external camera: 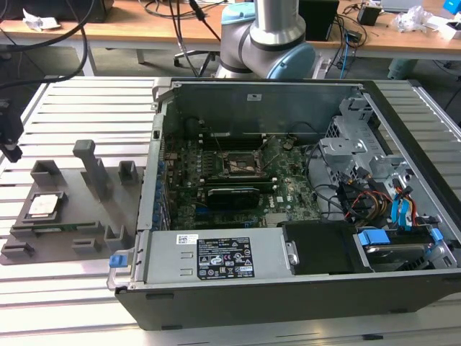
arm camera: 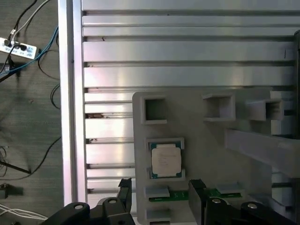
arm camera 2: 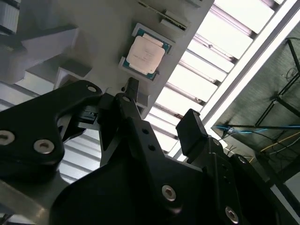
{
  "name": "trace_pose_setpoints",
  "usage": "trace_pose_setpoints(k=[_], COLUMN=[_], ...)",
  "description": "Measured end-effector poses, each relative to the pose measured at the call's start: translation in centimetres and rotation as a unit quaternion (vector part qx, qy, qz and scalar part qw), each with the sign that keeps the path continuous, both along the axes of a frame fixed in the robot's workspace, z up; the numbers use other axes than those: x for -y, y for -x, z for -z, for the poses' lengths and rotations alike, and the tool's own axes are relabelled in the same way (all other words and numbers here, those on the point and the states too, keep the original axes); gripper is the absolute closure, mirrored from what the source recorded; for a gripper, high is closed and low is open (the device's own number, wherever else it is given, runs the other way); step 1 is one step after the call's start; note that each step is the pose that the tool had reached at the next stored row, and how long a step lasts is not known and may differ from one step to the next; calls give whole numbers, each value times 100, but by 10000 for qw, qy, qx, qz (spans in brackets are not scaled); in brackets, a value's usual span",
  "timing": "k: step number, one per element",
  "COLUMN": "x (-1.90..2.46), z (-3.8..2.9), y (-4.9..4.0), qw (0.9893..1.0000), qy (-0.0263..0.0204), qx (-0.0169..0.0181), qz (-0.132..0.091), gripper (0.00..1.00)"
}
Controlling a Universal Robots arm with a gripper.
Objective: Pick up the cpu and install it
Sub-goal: 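Pick up the cpu and move it towards the insertion slot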
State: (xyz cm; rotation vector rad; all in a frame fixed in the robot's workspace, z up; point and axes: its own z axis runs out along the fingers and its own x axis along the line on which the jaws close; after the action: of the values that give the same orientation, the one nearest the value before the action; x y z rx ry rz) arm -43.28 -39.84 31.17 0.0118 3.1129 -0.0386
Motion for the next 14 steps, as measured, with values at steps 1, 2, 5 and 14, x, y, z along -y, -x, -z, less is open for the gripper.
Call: trace_pose_setpoints(k=[1,2,5,14], x=[0,-1,0,0], z=[9,23,84,280], y=[-4,-10,-21,-28], qw=[10000,10000,9999,9995], qy=[2,6,19,25], qx=[-1,0,-2,-6], qz=[-29,-62,-143,-315], gripper=[40,40,40,40])
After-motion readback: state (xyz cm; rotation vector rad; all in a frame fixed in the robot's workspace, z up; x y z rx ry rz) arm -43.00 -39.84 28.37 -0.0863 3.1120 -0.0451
